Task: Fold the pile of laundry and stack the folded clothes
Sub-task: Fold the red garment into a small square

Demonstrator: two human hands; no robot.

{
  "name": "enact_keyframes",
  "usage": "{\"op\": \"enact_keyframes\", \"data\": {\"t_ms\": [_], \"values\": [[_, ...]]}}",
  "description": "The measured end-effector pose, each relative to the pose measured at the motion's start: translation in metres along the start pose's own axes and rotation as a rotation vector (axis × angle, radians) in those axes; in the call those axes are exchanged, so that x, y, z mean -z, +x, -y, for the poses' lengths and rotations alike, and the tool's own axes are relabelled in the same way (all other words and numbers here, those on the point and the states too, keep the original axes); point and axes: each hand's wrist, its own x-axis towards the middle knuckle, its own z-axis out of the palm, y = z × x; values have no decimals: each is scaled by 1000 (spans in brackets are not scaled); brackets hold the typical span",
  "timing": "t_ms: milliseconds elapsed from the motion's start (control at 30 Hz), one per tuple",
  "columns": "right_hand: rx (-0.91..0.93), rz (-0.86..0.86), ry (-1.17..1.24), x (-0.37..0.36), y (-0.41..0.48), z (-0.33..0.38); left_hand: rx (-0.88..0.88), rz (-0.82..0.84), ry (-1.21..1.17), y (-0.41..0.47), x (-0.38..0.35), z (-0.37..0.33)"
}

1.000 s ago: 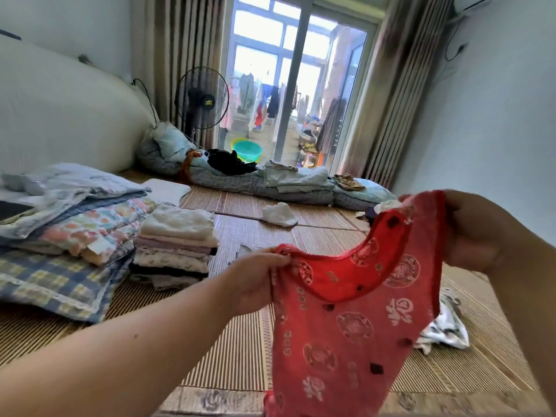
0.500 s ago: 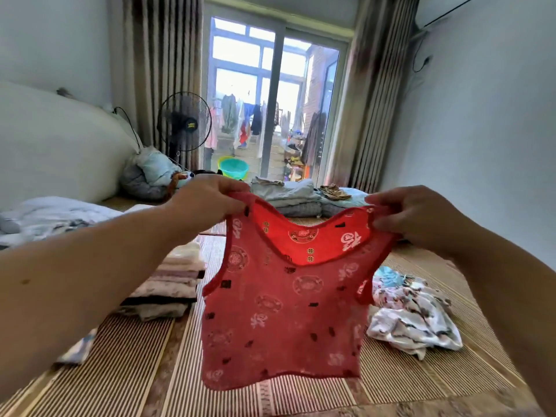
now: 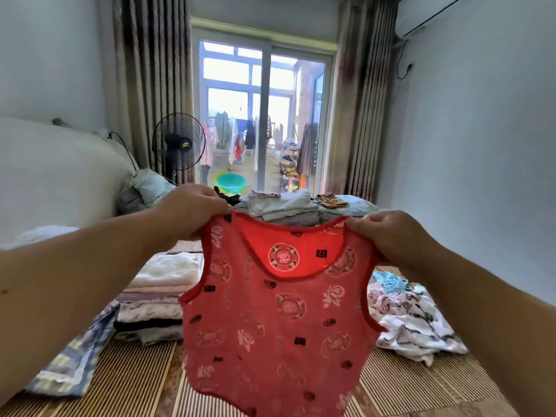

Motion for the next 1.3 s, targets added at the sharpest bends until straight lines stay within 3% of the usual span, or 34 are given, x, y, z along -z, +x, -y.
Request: {"op": "enact_keyframes", "data": {"t_ms": [133,267,533,667,833,1000,1167,1300], "values": [[-68,4,87,-32,-4,8,15,6,227,-11,-25,-17],[-41,137,265,-55,-11,25,60,167,17,-21,-48,-37],[126,226,143,-56,-11,38,10,203,-88,-26,-48,-60],[172,213,25,-58,-10,33,-28,351,-99,-31,-44,-60],[185,164,-28,-58,-5,32,-367,119,287,-22,-45,-40],[163,236,-9,-36,3,36,-203,568,83,-1,-54,2],[165,133,-166,-16,27,22,-93,516,-6,27,-63,9],[103,74,-213,-15,61,-8,-168,440,375,53,-80,2]]}}
